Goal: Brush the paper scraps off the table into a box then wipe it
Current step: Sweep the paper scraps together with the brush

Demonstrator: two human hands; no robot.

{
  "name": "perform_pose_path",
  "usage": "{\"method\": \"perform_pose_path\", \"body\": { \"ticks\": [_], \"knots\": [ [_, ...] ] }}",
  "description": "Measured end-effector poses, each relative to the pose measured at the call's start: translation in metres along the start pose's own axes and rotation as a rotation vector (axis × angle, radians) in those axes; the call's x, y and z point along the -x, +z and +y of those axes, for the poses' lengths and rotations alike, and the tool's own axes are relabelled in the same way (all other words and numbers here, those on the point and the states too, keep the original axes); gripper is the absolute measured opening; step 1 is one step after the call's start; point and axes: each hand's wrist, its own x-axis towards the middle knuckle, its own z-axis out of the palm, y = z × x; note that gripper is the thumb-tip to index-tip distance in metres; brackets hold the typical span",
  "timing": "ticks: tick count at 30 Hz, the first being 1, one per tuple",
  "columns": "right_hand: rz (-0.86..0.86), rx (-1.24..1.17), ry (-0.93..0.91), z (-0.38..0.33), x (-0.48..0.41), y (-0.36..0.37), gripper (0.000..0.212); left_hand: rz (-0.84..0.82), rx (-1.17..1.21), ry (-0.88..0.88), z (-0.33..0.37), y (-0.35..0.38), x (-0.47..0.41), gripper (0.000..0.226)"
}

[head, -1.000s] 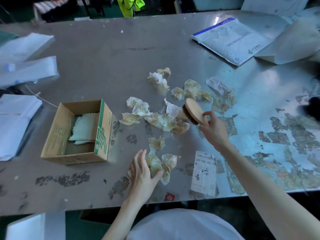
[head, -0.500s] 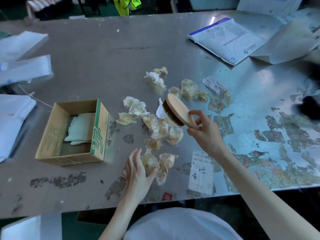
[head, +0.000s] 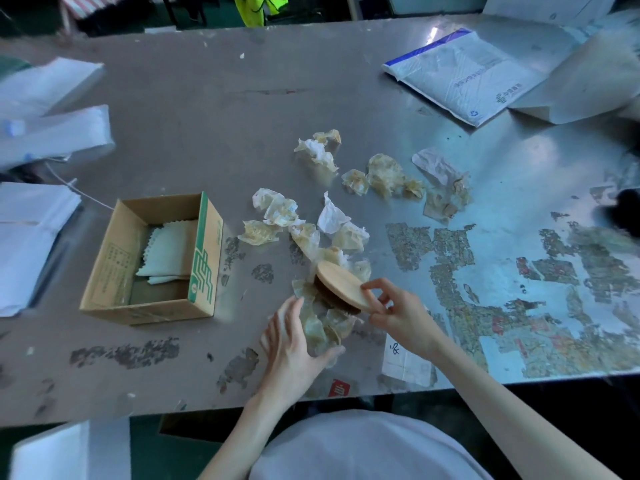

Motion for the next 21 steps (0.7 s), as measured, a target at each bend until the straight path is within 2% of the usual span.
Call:
{"method": "perform_pose_path", "body": {
  "ticks": [3, 8, 10, 14, 21],
  "knots": [
    [0.065, -0.119, -0.005, -0.003, -0.002, -0.011, 0.045, -0.012, -0.017, 0.023, 0.002, 0.003, 0.000, 0.108],
    [0.351, -0.249, 0.046, -0.004, -0.015, -0.042, 0.049, -0.048, -0.018, 0.036, 0.003, 0.004, -0.001, 0.106],
    [0.404, -0.247, 0.105, 0.000, -0.020, -0.047, 0.048, -0.052, -0.021, 0.042, 0.003, 0.004, 0.000, 0.106],
    [0.321, -0.110, 0.175, 0.010, -0.016, -0.034, 0.047, -0.065, -0.038, 0.030, 0.003, 0.006, -0.002, 0.103],
    [0.130, -0.085, 0.091, 0.012, 0.008, 0.007, 0.048, 0.014, 0.017, 0.004, 0.000, 0.005, -0.004, 0.095]
  ]
}}
